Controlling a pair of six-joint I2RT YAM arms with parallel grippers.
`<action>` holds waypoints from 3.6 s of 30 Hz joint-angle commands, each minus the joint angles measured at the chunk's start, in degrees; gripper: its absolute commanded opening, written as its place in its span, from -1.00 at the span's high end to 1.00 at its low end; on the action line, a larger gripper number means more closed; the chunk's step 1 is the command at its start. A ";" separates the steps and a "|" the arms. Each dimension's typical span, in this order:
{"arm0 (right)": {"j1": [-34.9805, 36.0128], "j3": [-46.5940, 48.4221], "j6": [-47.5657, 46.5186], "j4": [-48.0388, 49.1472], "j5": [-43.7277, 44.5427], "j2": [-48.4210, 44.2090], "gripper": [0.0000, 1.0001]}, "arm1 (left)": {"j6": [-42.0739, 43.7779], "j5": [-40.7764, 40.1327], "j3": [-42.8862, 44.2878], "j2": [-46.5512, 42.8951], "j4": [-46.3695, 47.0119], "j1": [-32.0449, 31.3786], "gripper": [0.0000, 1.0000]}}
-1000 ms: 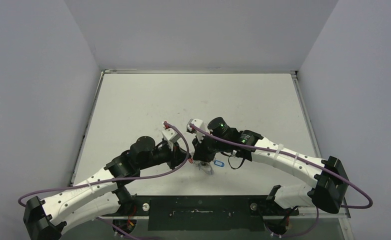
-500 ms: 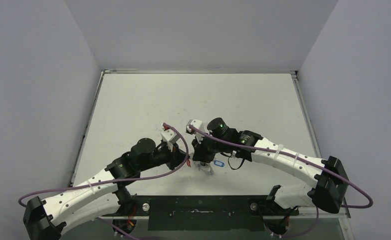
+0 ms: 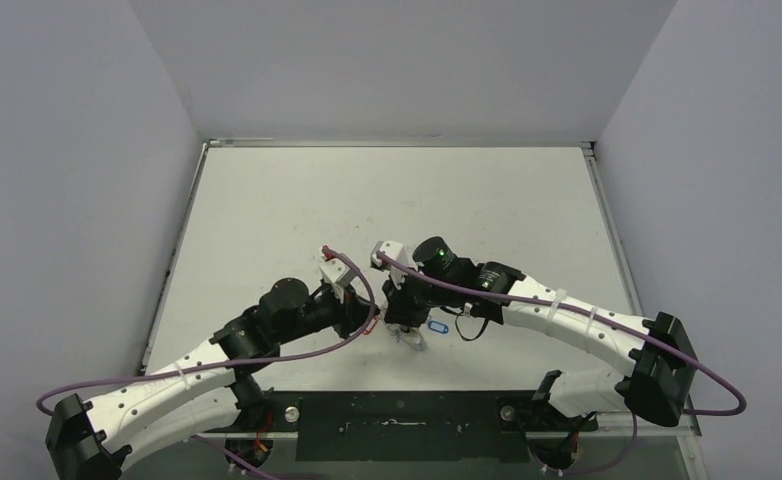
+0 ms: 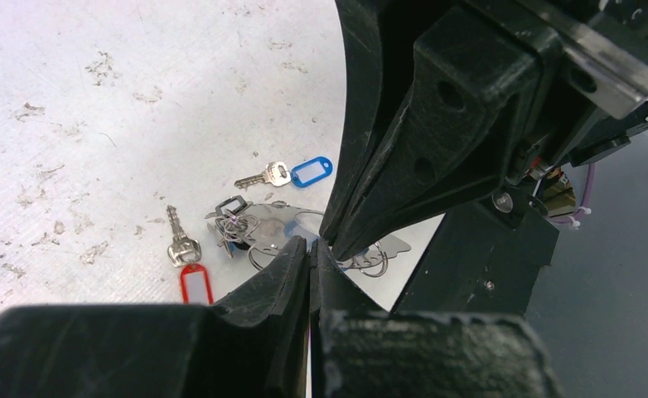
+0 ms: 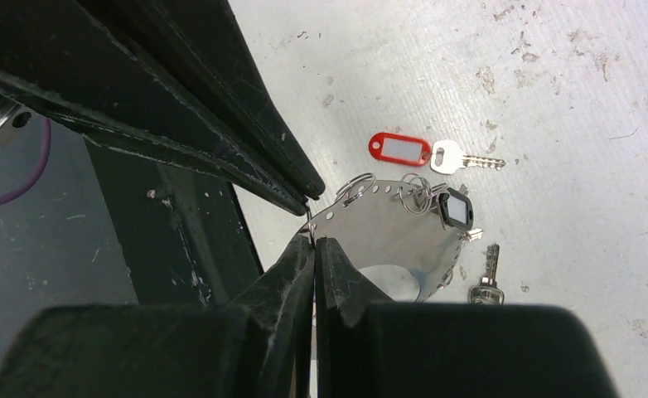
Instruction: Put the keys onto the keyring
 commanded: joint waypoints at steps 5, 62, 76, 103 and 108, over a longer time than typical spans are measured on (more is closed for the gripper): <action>-0.14 1.05 1.12 2.17 3.68 -0.71 1.00 | -4.57 -5.63 -1.39 -3.79 -3.24 -0.22 0.65; -13.30 -1.08 1.22 -5.26 -2.15 -14.52 1.00 | 9.33 -16.21 -0.98 40.35 24.45 1.62 0.57; -13.38 -0.54 0.26 -5.88 -3.68 -13.76 1.00 | 9.26 -18.24 -1.20 24.88 12.22 1.71 1.00; -3.73 4.08 -0.48 0.97 -7.99 -2.58 1.00 | -0.31 2.76 6.70 -8.31 -18.56 0.93 1.00; -2.74 4.05 0.08 2.05 -8.06 -2.01 1.00 | -2.08 8.01 4.46 -8.56 -12.31 0.77 1.00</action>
